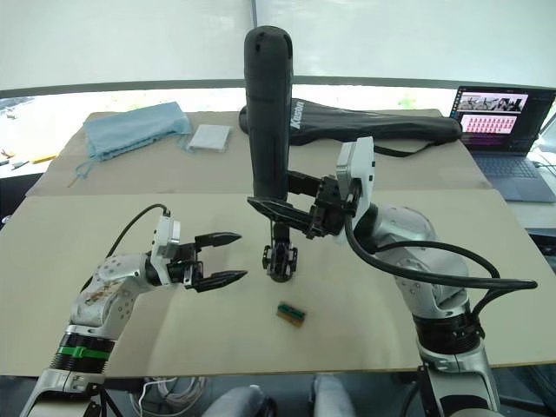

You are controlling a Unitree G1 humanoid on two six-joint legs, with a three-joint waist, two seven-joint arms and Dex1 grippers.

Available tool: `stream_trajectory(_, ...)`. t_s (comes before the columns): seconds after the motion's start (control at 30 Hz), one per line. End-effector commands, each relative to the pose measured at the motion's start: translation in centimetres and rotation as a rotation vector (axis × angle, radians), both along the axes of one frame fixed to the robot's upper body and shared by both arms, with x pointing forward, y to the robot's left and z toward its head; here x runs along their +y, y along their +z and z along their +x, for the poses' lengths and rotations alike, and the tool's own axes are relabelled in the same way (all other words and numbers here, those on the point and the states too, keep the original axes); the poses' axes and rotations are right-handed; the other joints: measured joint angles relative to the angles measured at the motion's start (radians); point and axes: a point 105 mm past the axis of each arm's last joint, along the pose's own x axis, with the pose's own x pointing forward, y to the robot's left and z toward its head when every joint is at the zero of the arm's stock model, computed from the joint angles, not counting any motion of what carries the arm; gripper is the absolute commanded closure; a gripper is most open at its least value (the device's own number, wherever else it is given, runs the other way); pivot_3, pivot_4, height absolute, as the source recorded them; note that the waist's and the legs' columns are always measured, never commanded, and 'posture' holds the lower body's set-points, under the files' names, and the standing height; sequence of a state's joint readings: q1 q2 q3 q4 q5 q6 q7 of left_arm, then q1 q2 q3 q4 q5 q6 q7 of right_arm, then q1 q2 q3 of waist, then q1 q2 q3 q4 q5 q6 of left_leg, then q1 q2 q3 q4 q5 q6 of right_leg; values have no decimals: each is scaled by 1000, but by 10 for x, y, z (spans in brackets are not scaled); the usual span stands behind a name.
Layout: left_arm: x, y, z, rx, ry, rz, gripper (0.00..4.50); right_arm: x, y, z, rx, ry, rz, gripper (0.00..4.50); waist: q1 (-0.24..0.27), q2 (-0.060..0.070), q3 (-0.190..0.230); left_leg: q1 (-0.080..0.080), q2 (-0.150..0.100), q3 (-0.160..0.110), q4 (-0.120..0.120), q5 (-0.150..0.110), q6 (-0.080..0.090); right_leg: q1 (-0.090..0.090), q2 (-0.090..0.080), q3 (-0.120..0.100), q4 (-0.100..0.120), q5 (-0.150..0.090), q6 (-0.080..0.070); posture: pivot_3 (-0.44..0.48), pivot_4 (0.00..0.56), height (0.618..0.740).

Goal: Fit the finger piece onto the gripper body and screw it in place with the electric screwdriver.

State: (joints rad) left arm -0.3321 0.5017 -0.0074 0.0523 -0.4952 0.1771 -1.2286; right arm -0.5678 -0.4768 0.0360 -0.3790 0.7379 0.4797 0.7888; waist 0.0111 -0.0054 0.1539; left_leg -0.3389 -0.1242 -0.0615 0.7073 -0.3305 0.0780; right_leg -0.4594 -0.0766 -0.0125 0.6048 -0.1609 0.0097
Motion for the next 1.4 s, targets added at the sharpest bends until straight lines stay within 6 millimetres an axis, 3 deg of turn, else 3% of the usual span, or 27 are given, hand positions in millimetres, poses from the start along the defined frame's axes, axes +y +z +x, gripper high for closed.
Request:
stream_trajectory(0.03, -5, 2, -3, -40, -15, 11, 0, 4, 7, -7, -44, 28, 12, 2594, 0, 0, 0, 0, 0, 0, 0, 0, 0, 0, 0, 0, 0, 0, 0, 0, 150, 740)
stream_trajectory(0.73, -11, -9, -4, -44, -10, 36, 0, 7, -7, -7, -14, 36, -38, 2594, 0, 0, 0, 0, 0, 0, 0, 0, 0, 0, 0, 0, 0, 0, 0, 0, 150, 740)
stream_trajectory(1.4, -17, -12, -4, -50, -12, 55, 0, 8, -7, -6, -18, 34, -39, 2594, 0, 0, 0, 0, 0, 0, 0, 0, 0, 0, 0, 0, 0, 0, 0, 0, 150, 740)
